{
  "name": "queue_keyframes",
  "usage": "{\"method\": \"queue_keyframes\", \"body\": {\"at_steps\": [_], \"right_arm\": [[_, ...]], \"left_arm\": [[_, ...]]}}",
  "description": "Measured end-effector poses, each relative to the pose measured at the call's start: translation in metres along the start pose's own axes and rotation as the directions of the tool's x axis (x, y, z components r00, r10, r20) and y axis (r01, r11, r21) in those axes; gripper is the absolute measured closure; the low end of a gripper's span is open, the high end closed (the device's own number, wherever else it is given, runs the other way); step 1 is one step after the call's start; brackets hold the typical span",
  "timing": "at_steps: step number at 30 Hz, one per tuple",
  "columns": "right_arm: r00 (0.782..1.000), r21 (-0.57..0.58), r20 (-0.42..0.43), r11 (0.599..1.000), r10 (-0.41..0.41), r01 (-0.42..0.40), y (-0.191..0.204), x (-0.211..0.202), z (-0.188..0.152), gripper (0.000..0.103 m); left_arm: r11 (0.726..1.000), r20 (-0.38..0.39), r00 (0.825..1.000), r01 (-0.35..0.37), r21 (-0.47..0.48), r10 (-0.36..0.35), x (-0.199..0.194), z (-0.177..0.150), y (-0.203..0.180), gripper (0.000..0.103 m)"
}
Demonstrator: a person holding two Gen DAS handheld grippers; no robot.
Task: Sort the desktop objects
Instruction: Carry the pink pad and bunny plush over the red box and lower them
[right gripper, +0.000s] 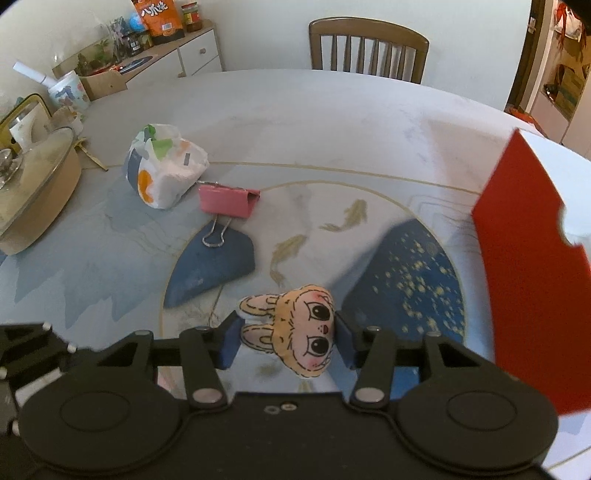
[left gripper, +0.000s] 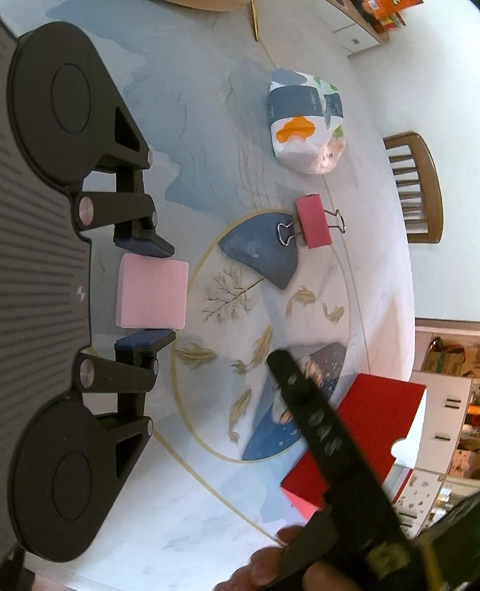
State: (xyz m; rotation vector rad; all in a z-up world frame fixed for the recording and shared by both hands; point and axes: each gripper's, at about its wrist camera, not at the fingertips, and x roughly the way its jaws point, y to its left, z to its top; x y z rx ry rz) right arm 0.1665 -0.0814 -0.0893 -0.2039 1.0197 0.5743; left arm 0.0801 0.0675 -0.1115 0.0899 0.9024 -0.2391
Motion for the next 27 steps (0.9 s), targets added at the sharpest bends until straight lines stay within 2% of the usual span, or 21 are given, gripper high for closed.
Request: {"method": "queue_keyframes", "body": {"at_steps": [11,18,27], "right_arm": [[0.999,0.010,0.025,0.999,0.047,-0.047,-0.015,-0.033,-0.015,0.052],[0.996,0.007,0.048,0.997,0.075,-0.076,-0.029,-0.057,-0.016,0.052],[0.992,-0.007,0.080,0.995,0.098,-0.097,-0.063,-0.092,-0.012,0.052]], "left_arm": [[0.999,0.025,1.000,0.001,-0.048,0.001,-0.009,0.015,-0.016,0.063],[0.993,0.033,0.999,0.021,-0.115,-0.017,-0.016,0.026,-0.025,0.063],[0.987,0.054,0.998,0.036,-0.160,-0.028,-0.025,0.051,-0.047,0.063]]}}
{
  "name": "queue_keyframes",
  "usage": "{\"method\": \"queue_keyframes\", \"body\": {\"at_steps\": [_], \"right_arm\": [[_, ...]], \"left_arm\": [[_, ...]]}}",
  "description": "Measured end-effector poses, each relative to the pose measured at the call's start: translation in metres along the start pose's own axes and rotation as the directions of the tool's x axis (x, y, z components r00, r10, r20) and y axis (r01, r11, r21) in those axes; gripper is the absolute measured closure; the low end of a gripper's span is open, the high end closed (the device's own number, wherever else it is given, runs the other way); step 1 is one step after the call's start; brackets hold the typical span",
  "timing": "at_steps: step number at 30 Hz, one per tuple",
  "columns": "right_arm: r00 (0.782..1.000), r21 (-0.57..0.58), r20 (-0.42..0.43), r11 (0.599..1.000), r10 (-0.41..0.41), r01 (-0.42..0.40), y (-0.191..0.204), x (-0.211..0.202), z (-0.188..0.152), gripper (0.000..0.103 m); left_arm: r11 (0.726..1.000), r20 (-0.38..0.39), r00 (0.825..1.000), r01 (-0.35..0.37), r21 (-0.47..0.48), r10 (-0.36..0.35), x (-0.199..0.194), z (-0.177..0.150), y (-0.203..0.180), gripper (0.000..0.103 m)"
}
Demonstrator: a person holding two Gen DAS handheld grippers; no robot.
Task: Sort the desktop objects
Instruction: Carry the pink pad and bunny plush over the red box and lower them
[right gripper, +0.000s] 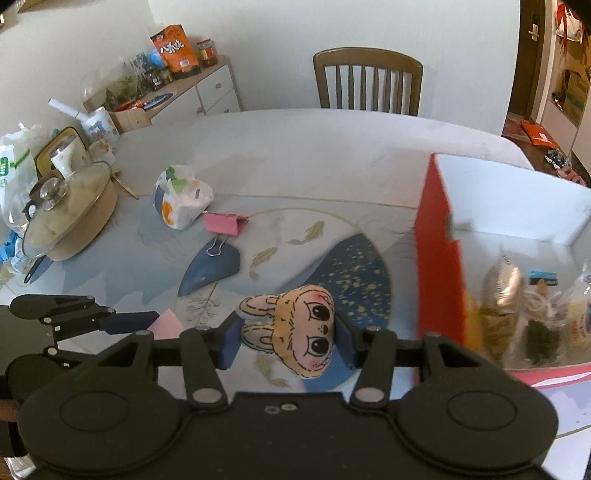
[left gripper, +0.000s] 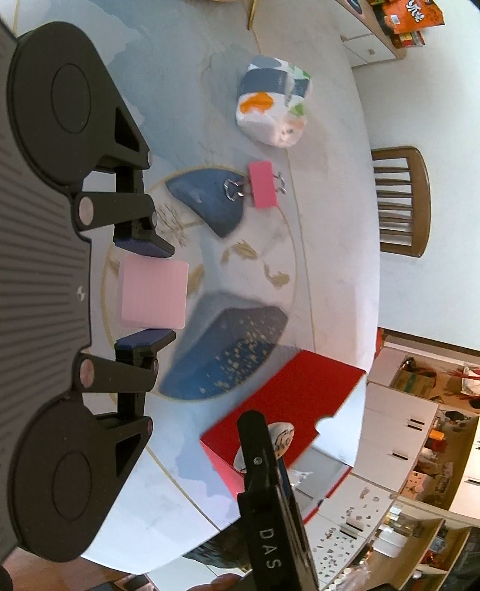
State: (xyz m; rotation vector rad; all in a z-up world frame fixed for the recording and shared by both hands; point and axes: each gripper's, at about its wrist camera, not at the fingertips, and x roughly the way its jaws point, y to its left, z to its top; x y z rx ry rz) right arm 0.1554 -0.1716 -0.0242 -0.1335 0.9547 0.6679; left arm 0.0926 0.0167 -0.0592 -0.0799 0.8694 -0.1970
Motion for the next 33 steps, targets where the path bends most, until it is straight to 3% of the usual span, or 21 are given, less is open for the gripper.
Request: {"method": "queue_keyframes", "body": {"at_steps": [16,33], "right_arm": [[0.997,0.033,0.078,0.999,-0.008,0.006,-0.086,-0.043,0.012,0.052],[0.991,0.103,0.108,0.992,-0.079,0.068,-0.172,-0.060,0.009,0.052]], "left_arm": [[0.998,0.048,0.998,0.034,0.050,-0.036,0.013,0.057,-0.071,0.063],[0.982,0.057,0.993,0.088,0.166,-0.099,0.049,0.103,-0.149,0.063]]}}
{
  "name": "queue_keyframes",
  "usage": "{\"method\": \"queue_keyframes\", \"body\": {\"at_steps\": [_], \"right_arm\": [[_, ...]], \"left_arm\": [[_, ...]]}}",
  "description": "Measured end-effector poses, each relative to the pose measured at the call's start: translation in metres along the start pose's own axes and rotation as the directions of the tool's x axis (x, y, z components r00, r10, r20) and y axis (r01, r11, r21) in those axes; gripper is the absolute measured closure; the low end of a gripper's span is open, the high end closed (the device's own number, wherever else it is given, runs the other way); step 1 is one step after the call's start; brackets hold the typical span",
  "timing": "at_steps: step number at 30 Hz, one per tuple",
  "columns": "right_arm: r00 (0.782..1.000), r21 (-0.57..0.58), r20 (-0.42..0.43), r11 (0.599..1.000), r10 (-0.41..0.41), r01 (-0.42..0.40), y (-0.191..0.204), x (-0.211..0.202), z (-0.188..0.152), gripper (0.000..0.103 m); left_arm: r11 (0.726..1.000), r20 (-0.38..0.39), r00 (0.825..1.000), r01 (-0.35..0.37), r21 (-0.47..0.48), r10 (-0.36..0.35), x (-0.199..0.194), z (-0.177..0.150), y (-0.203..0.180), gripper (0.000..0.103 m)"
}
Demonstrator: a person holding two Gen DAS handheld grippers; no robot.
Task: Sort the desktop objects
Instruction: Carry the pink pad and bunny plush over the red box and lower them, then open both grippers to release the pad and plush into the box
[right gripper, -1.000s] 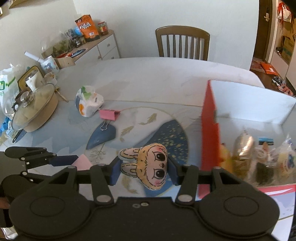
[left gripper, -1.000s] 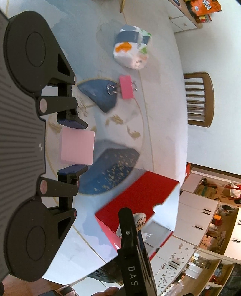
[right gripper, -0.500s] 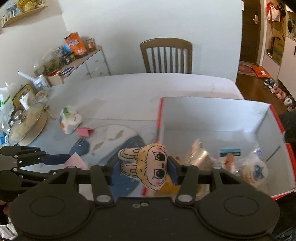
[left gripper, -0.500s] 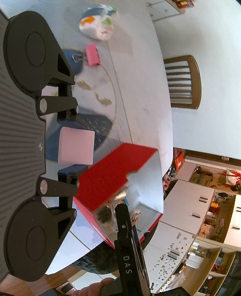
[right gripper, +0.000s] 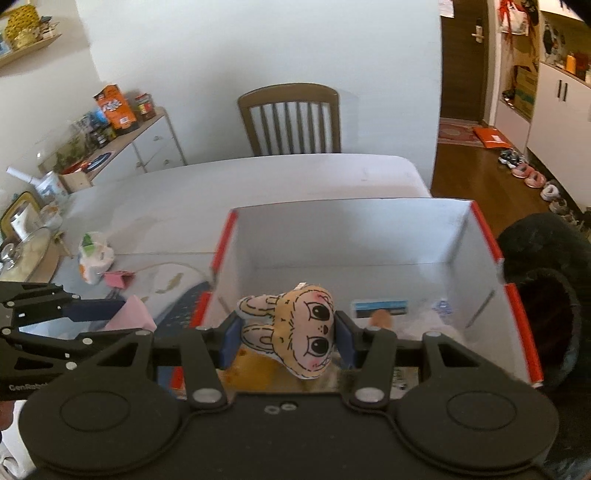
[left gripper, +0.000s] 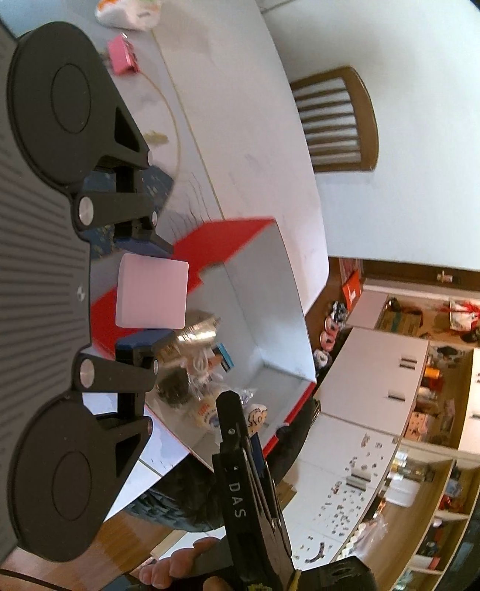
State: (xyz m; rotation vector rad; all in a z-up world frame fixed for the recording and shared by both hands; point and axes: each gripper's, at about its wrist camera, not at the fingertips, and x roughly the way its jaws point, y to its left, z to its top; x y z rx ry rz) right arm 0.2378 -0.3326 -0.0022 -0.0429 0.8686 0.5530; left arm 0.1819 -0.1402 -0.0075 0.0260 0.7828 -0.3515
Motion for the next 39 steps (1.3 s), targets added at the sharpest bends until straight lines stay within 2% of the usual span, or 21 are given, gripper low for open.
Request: {"method": "queue_keyframes", "body": {"at_steps": [8,16,25,29,39], "right_arm": [[0.999,0.037,-0.002,0.998,-0.053,0.053,-0.038,0.000,-0.005,0.052],[0.996,0.047,-0.022,0.996,-0.081,0.082,-0.060,0.013,-0.005,0.052],[0.993,0.006,-0.061,0.995,-0.097,0.097,-0.064,0.036,-0.004,0.052],[0.990,-0.013,-0.085,0.994,-0.109,0.108,-0.065,0.050,-0.005,0.052],[0.984,-0.074,-0.125,0.990,-0.130,0.121,-0.063,0.080,-0.005,0.052]], "left_arm": [[0.996,-0.013,0.999,0.036,0.076,-0.035,0.028,0.020,-0.032,0.063],[0.991,-0.031,0.999,0.018,0.133,-0.014,0.065,0.043,-0.044,0.063],[0.991,-0.086,0.996,-0.009,0.136,0.021,0.112,0.060,-0.039,0.063],[0.985,-0.107,0.993,-0.029,0.169,0.048,0.129,0.064,-0.041,0.063],[0.979,-0.171,0.981,-0.054,0.199,0.089,0.157,0.069,-0.037,0.063]]}}
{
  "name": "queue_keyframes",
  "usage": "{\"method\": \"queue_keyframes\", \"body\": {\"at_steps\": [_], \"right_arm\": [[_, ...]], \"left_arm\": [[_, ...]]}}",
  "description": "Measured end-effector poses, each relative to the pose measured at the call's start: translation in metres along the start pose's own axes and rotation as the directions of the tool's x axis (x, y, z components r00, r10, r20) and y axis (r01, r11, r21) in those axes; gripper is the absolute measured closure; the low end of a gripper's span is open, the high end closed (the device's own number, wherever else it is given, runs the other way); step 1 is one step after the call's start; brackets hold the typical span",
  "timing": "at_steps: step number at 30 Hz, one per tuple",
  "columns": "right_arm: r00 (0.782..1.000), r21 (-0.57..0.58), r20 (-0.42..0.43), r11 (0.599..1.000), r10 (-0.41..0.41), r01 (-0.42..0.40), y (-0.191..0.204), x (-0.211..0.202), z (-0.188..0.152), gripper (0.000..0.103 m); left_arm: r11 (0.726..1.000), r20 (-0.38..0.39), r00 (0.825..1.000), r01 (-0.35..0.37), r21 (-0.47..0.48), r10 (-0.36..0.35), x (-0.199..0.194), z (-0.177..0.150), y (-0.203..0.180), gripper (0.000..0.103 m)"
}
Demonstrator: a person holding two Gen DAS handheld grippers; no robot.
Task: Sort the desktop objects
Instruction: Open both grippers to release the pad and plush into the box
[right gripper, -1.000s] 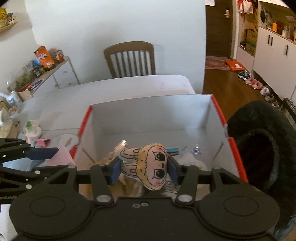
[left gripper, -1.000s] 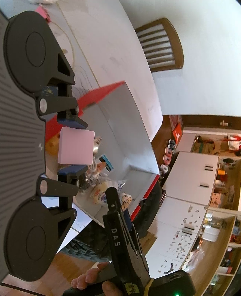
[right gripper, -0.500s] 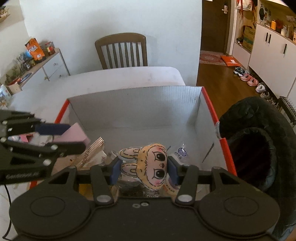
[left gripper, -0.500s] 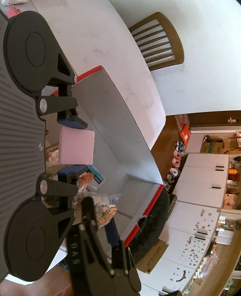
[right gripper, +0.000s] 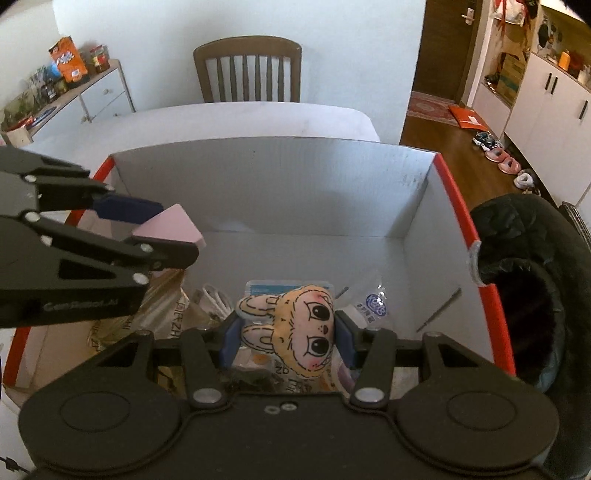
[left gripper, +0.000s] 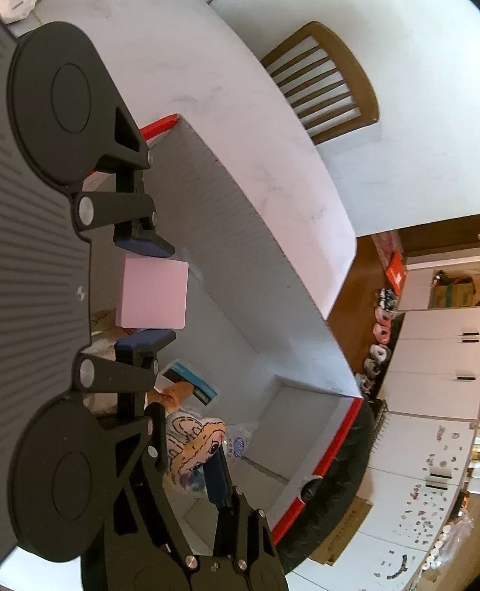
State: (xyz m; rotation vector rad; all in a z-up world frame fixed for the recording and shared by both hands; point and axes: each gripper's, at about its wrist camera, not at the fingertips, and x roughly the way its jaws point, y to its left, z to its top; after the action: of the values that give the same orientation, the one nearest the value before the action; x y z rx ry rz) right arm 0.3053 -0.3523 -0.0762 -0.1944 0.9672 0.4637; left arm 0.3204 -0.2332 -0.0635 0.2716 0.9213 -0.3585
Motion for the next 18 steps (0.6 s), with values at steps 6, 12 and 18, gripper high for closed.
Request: {"method": "queue_keyframes", "body": {"at_steps": [6,12,18], "right_arm": [[1.000,-0.025,-0.017,1.000,-0.002,0.002,0.0041,0.0068,0.0017,0.052],[1.000,-0.029,-0.023,0.999,0.015,-0.015,0.0052,0.0072,0.0023,0.049],[0.999,-0.027,-0.015,0.999,0.029,-0.030,0.0026,0.0017,0.0026,0.038]], "left_arm": [[1.000,-0.032,0.999,0.001,0.000,-0.001,0.0087,-0.0003,0.0005,0.063],[1.000,-0.041,0.999,0.012,-0.014,-0.012,0.0113,0.0001,0.0031,0.063],[0.999,-0.023,0.999,0.040,-0.020,-0.041,0.0055,-0.0011,0.0048,0.054]]}}
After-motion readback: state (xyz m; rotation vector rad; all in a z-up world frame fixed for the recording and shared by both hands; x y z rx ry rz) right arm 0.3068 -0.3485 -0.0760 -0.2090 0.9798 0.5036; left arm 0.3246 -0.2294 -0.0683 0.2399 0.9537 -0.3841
